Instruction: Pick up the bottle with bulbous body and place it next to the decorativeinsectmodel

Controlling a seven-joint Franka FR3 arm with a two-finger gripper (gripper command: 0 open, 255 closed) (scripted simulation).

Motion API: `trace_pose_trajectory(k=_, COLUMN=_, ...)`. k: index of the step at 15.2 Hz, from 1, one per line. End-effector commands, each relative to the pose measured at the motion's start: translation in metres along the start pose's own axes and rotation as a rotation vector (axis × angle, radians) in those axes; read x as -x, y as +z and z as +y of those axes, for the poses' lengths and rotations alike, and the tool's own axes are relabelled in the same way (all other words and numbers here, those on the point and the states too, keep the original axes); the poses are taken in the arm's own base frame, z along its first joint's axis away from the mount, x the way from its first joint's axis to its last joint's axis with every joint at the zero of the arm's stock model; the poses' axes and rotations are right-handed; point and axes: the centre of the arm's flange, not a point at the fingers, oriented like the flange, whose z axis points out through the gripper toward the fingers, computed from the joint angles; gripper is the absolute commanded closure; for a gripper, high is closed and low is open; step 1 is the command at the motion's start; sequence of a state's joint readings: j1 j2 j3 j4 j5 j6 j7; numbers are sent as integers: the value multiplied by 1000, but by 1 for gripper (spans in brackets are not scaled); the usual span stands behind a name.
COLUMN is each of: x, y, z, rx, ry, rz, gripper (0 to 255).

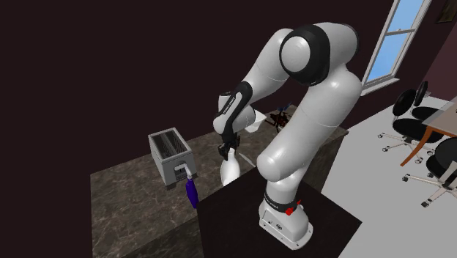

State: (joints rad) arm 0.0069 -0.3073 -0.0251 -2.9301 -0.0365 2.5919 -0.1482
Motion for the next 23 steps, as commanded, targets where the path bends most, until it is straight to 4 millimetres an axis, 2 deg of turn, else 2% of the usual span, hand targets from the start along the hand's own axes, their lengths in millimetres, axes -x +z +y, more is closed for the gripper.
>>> trace_pose_trajectory(k=1, x=0, y=0, z=0, rx=0, ry=0, rz=-1, gripper=255)
trace_pose_trajectory(k=6, x=0, y=0, z=0, rx=0, ry=0, rz=-1, gripper=255)
trace_pose_trajectory(k=23, x=3, y=-90, z=0, rx=0, ry=0, rz=-1, gripper=255)
